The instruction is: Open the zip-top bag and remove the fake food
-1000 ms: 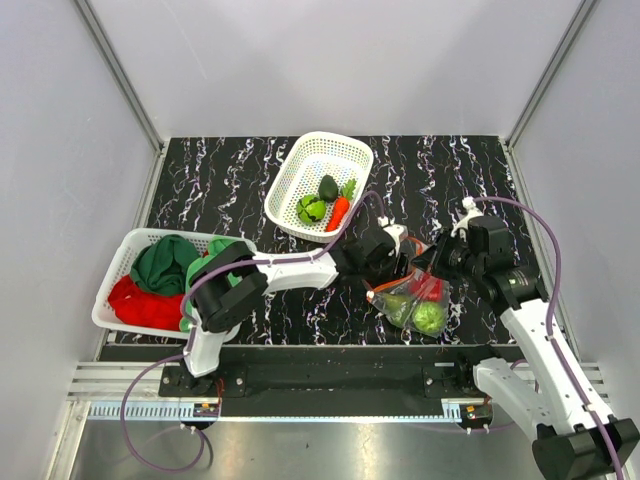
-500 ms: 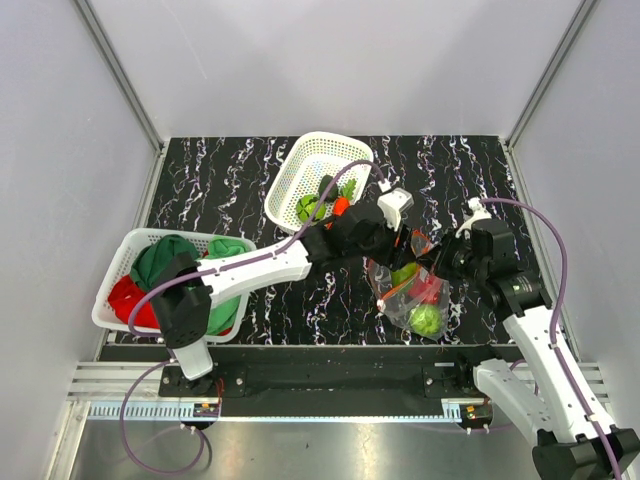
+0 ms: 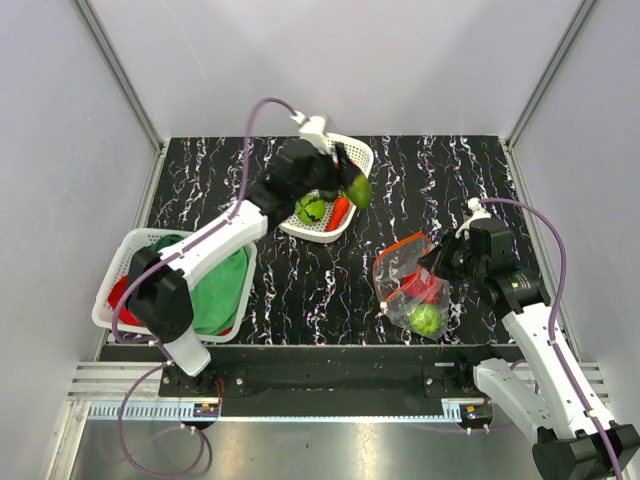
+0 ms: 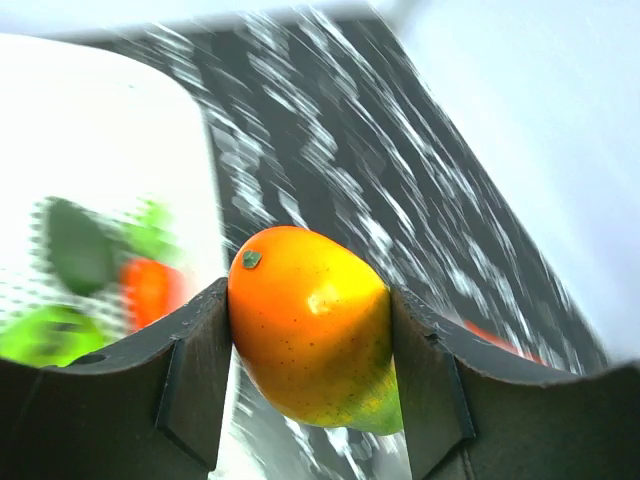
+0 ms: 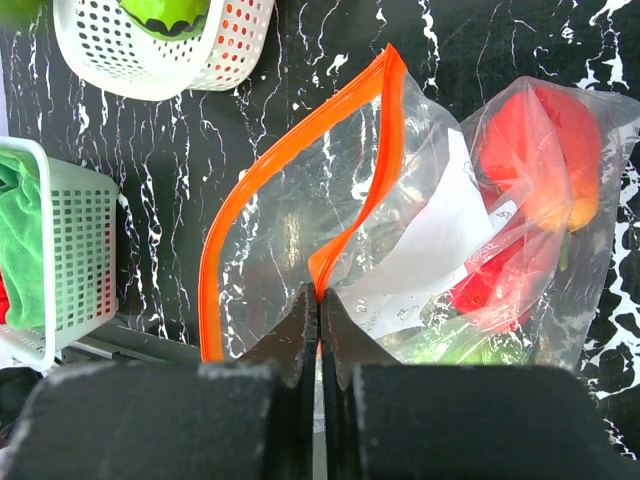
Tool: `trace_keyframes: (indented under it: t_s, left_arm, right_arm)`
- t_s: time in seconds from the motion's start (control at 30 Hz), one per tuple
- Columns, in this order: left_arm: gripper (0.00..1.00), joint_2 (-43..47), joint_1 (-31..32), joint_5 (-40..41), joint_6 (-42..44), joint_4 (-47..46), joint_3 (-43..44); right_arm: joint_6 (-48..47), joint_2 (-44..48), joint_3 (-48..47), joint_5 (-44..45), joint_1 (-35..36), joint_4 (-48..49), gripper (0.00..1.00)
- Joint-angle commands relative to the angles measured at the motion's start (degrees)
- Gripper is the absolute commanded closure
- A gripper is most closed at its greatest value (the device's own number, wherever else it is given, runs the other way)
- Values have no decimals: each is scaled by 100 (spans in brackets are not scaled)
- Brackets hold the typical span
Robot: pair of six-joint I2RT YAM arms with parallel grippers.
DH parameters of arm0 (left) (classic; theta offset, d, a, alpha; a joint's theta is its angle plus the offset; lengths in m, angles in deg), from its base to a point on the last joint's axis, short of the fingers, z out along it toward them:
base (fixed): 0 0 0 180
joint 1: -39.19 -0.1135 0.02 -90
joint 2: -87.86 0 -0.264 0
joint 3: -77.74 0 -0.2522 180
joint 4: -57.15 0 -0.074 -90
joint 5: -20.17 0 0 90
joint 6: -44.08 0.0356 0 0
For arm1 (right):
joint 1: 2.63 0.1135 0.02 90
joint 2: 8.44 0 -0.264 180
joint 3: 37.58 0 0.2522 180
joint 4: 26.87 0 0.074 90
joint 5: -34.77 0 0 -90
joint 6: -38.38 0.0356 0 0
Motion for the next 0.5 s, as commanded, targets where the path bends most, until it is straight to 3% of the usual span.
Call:
trace_keyframes:
  t_s: [0.0,0.33,0.47]
  left_arm:
    - [100,-323,-752,468,-771,-628,449]
    - [100,-2581,-1509,714,-1721,-1596,1662]
    - [87,-3399,-1614,724,-2028,-1491,2364]
  right_arm:
    - [-96,30,-156,136,26,50,100]
    - [-69,-14,-24,30,26,200,100]
    - [-78,-14,-24,30,26,209,100]
